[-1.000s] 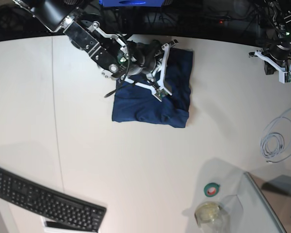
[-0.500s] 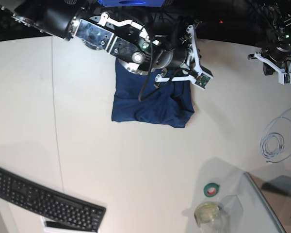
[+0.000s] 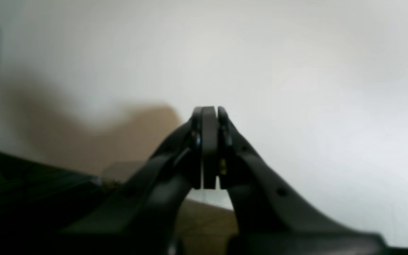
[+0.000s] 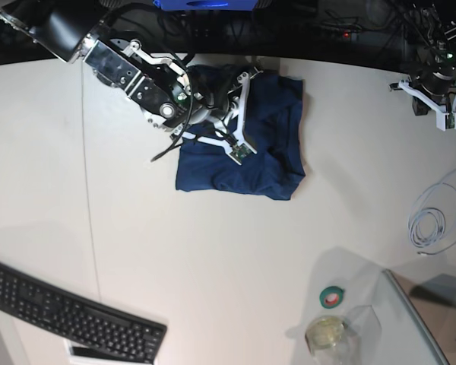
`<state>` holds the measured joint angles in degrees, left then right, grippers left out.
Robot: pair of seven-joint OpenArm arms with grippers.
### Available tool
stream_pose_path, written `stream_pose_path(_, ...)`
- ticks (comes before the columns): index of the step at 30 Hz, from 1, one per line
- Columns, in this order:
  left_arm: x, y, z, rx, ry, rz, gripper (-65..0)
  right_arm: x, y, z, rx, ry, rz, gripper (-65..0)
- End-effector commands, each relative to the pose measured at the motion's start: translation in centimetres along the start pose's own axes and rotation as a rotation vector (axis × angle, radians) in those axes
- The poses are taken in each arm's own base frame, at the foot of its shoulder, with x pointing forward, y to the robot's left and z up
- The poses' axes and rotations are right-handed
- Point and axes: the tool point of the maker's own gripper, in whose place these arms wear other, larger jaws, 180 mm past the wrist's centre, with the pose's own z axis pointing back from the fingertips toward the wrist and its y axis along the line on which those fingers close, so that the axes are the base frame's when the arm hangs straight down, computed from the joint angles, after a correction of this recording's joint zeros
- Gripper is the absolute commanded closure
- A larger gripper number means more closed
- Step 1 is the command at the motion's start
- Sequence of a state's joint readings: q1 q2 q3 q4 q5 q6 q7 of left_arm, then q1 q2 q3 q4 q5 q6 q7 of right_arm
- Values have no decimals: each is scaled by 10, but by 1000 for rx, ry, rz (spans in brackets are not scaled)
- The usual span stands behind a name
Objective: Layout the t-shirt on the table in an organized manner, then fold the t-shirt properly
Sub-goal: 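Grasp the folded shirt's corner with the right gripper and tuck it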
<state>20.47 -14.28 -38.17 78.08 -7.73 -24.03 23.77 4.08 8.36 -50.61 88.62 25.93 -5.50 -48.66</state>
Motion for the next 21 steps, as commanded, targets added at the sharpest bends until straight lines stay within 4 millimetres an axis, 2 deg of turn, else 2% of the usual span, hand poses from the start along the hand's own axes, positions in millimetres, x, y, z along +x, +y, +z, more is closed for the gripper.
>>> stream_pose_path(1, 12, 9, 3, 19, -34, -11, 0, 17, 16, 0, 56, -42, 31, 0)
stream_pose_path(5, 14, 9, 3, 21, -39, -19, 0, 25, 41, -9, 130, -38, 81, 0)
stream_pose_path(10, 14, 10, 3, 22, -37, -21, 0, 48, 72, -8, 188, -68, 165, 0)
stream_pose_path(12, 17, 14, 4, 26, -39, -29, 0, 47, 84, -17, 202, -40, 199, 0)
stream_pose_path(17, 17, 16, 4, 29, -39, -32, 0, 34, 84, -46, 184, 69, 217, 0)
stream_pose_path(19, 18, 18, 4, 32, -39, -37, 0, 36, 86, -44, 187, 61, 227, 0)
stream_pose_path(21, 19, 22, 5, 35, -39, -42, 0, 48, 91, -32, 199, 14, 240, 0)
